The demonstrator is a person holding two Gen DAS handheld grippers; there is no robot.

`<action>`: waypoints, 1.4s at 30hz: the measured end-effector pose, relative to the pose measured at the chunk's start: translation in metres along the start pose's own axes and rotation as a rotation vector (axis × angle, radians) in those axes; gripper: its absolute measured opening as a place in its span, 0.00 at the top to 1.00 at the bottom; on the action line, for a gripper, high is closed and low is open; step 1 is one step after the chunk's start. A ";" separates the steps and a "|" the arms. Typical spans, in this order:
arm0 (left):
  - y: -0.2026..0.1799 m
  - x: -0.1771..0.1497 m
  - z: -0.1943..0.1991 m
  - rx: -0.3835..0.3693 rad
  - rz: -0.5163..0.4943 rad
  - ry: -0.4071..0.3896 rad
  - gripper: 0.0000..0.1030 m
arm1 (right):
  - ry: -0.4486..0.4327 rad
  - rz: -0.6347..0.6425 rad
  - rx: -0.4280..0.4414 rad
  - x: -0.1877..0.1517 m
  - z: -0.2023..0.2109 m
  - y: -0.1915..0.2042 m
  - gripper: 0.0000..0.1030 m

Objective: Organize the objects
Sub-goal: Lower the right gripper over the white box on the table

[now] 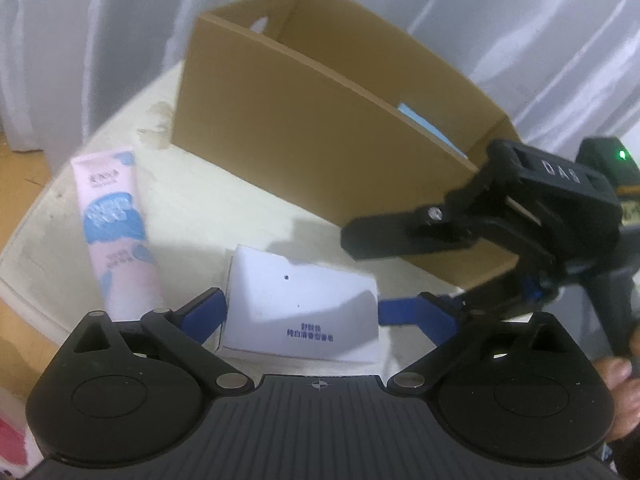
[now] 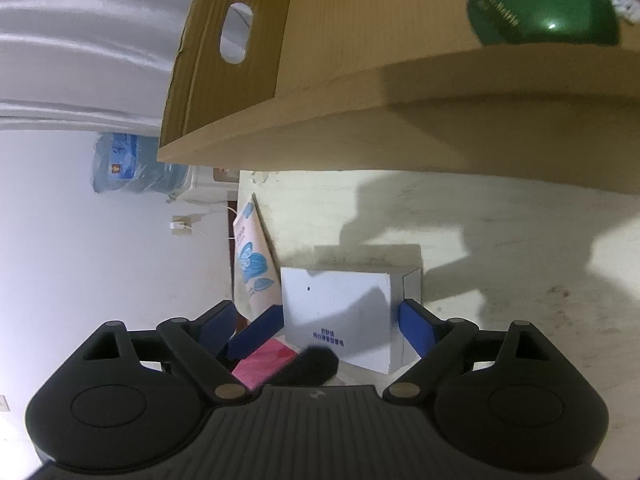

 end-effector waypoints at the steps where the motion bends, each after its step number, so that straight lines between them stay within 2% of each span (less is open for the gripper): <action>1: -0.004 -0.003 -0.001 -0.003 -0.008 0.005 0.02 | -0.003 0.006 -0.007 -0.001 0.003 -0.002 0.12; 10: -0.041 -0.024 -0.006 -0.031 -0.050 0.027 0.02 | -0.035 0.052 -0.057 -0.013 0.027 -0.024 0.11; 21: -0.076 -0.049 -0.018 -0.080 -0.095 0.089 0.02 | -0.085 0.125 -0.122 -0.028 0.053 -0.044 0.11; 28: -0.078 -0.052 -0.025 -0.079 -0.118 0.101 0.01 | -0.111 0.131 -0.121 -0.034 0.060 -0.050 0.11; 42: -0.074 -0.053 -0.032 -0.068 -0.121 0.104 0.01 | -0.093 0.110 -0.138 -0.039 0.049 -0.064 0.08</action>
Point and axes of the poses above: each gripper's, at about its wrist camera, not at the fingertips, and z roughly against the way its jaws point, y to its left, x to its top, the point moved 10 cm from there along -z, roughly the way its jaws point, and after that the axes turned 1 degree about y, right-handed, at the moved point
